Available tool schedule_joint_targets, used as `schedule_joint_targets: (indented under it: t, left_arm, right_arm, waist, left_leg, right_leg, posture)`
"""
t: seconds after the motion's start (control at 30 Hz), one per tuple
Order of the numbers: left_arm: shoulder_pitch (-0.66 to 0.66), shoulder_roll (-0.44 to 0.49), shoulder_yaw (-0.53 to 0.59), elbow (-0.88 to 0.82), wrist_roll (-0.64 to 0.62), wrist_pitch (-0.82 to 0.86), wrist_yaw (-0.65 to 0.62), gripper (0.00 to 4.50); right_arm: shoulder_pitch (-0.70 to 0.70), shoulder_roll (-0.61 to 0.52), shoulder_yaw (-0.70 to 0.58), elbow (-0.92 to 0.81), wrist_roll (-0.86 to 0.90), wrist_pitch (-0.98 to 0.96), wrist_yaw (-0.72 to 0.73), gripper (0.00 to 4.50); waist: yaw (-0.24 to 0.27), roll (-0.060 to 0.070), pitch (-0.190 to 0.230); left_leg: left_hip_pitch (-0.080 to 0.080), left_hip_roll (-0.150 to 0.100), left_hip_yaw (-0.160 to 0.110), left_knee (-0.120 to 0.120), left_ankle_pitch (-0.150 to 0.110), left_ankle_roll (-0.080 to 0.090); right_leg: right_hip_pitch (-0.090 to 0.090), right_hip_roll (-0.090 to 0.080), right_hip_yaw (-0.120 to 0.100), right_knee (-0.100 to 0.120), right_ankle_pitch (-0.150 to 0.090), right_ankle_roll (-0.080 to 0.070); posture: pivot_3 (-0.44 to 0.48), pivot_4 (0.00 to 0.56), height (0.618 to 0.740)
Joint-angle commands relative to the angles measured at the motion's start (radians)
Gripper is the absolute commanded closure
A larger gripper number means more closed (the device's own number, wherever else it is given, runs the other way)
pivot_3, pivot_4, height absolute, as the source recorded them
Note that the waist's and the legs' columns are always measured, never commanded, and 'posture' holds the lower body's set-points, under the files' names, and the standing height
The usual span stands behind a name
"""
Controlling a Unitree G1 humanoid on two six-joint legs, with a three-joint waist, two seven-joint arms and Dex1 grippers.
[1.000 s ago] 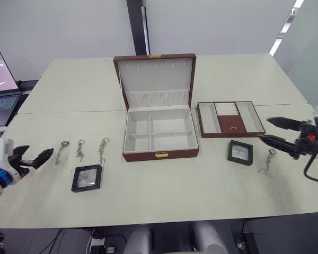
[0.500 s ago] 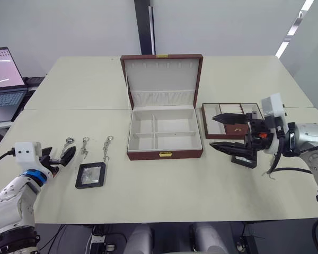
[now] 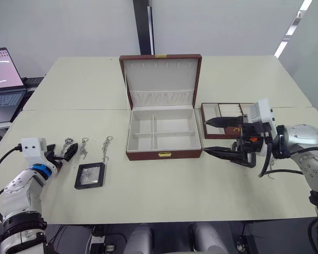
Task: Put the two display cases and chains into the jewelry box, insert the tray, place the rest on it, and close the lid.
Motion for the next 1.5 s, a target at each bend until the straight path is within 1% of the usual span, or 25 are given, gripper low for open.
schedule_joint_targets:
  t: [0.03,0.1,0.2,0.27,0.37,0.5,0.63,0.67,1.0,1.07,1.23,1.4,1.5]
  left_arm:
    - [0.004,0.022,-0.013,0.053,0.018,-0.024,-0.015,0.00]
    - [0.003,0.023,-0.017,0.063,0.019,-0.028,-0.020,0.00]
    - [0.006,0.019,-0.023,0.068,0.019,-0.034,-0.021,0.57]
    - [0.010,0.014,-0.025,0.064,0.018,-0.035,-0.022,1.12]
    - [0.013,0.010,-0.027,0.062,0.017,-0.036,-0.022,2.07]
    - [0.018,0.007,-0.027,0.056,0.014,-0.034,-0.022,3.25]
    - [0.026,0.004,-0.027,0.047,0.011,-0.032,-0.019,4.42]
    - [0.027,0.004,-0.026,0.047,0.010,-0.032,-0.018,4.47]
    - [0.024,0.005,-0.024,0.026,0.003,-0.021,-0.014,4.47]
    - [0.025,0.005,-0.012,0.006,-0.013,-0.015,-0.021,4.47]
    - [0.051,-0.001,0.027,-0.181,-0.082,0.052,0.000,4.47]
    - [0.067,-0.024,0.049,-0.493,-0.182,0.210,0.088,4.47]
    - [0.067,-0.055,0.024,-0.663,-0.232,0.298,0.147,4.47]
  right_arm:
    - [-0.003,0.002,-0.014,-0.010,-0.011,-0.024,-0.008,0.01]
    - [0.000,0.003,-0.013,-0.007,-0.014,-0.027,-0.008,0.01]
    - [0.004,0.006,-0.009,-0.006,-0.016,-0.028,-0.009,0.00]
    - [0.013,0.007,-0.004,-0.002,-0.022,-0.032,-0.008,0.00]
    - [0.026,0.006,0.004,0.007,-0.038,-0.040,-0.005,0.00]
    - [0.041,0.012,0.006,0.013,-0.041,-0.047,-0.011,0.00]
    - [0.067,0.035,0.002,0.023,-0.045,-0.073,-0.015,0.00]
    - [0.073,0.040,0.005,0.026,-0.049,-0.080,-0.015,0.00]
    - [0.119,0.098,0.033,0.091,-0.115,-0.181,0.003,0.00]
    - [0.119,0.102,0.031,0.096,-0.118,-0.188,0.001,0.00]
    - [0.098,0.100,0.016,0.085,-0.107,-0.184,-0.008,0.00]
    - [0.072,0.095,0.002,0.092,-0.104,-0.185,-0.011,0.00]
    - [0.056,0.093,-0.001,0.103,-0.109,-0.190,-0.008,0.00]
  waist:
    - [0.000,0.000,0.000]
    - [0.000,0.000,0.000]
    - [0.000,0.000,0.000]
    - [0.001,0.000,0.000]
    - [0.001,0.000,0.000]
    - [0.001,0.000,0.000]
    - [0.000,0.000,0.000]
    - [0.000,0.000,0.000]
    - [0.001,0.000,0.000]
    - [0.000,0.000,0.000]
    - [0.001,-0.001,0.000]
    - [0.001,-0.002,0.000]
    - [0.002,-0.002,0.000]
  left_leg:
    - [0.000,0.000,0.000,0.000,0.000,0.000]
    - [0.000,0.000,0.000,0.000,0.000,0.000]
    - [0.001,0.000,0.000,0.000,0.000,0.000]
    - [0.000,0.000,0.000,0.000,0.000,0.000]
    - [0.000,0.000,0.000,0.000,0.000,0.000]
    - [0.001,0.000,0.000,0.000,0.000,0.000]
    - [0.001,0.000,0.000,0.000,0.000,0.000]
    - [0.001,0.000,0.000,0.000,0.000,0.000]
    - [0.001,0.000,0.001,0.000,0.000,0.000]
    - [0.001,0.000,0.001,0.000,0.000,0.000]
    - [0.001,0.000,0.000,0.000,0.000,0.000]
    - [0.000,0.001,-0.001,0.000,0.000,0.000]
    - [0.000,0.000,-0.001,0.000,0.000,0.000]
  right_leg:
    - [0.000,0.000,0.000,0.000,0.000,0.000]
    - [0.000,0.000,0.000,0.000,0.000,0.000]
    - [0.000,0.000,0.000,0.000,0.000,0.000]
    - [0.000,0.000,0.000,0.000,0.000,0.000]
    - [0.000,0.000,0.000,0.000,0.000,0.000]
    - [0.000,0.000,0.000,0.000,0.000,0.000]
    - [0.000,0.000,0.000,0.000,0.000,0.000]
    - [0.001,0.000,0.000,0.000,0.000,0.000]
    - [0.001,0.000,0.000,0.000,0.000,0.000]
    - [0.001,0.000,0.000,0.000,0.000,0.000]
    - [0.001,0.000,0.000,0.000,0.000,0.000]
    - [0.000,0.000,-0.001,0.000,0.000,0.000]
    - [0.001,-0.001,0.000,-0.001,0.000,0.000]
  posture:
    - [0.000,0.150,0.740]
    - [0.000,0.150,0.740]
    - [0.000,0.150,0.740]
    - [0.000,0.150,0.740]
    - [0.000,0.150,0.740]
    - [0.000,0.150,0.740]
    - [0.000,0.150,0.740]
    - [0.000,0.150,0.740]
    - [0.000,0.150,0.740]
    - [0.000,0.150,0.740]
    - [0.000,0.150,0.740]
    - [0.000,0.150,0.740]
    - [0.000,0.150,0.740]
